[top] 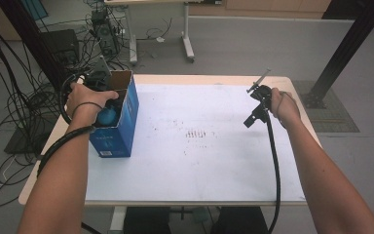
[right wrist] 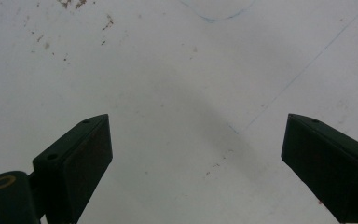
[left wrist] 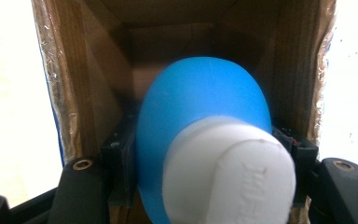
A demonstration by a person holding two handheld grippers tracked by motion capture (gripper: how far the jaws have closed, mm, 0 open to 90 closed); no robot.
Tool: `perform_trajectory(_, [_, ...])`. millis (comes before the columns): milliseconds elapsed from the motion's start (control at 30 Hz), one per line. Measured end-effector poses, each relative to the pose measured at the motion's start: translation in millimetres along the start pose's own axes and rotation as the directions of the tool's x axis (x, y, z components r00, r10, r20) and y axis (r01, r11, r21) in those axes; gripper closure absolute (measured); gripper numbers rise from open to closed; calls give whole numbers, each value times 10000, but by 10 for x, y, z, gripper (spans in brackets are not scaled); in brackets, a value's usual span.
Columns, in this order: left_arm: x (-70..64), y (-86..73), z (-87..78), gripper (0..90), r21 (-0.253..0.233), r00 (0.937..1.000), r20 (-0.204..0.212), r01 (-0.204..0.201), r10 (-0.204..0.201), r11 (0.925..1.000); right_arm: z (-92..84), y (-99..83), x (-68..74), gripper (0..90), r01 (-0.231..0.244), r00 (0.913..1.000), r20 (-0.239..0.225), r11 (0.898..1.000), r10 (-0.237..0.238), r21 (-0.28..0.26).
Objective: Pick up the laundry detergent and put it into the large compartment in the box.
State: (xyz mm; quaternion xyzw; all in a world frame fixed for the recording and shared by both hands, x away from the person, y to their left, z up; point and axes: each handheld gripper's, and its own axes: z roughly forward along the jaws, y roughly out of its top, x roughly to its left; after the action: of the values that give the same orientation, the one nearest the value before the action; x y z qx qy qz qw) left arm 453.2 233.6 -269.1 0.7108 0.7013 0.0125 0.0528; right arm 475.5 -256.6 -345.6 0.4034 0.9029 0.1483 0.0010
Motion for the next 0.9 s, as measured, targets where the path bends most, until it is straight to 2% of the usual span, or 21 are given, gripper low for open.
perform_trajectory(267, [27,-2,0,377,-62,9997,123,191,-190,9998,-5,-6,-6,82,2,10000,8,10000,-2,-10])
perform_trajectory(900, [27,-6,1,378,-108,9994,119,320,-319,9994,-27,-15,0,82,7,10000,51,10000,-7,-51])
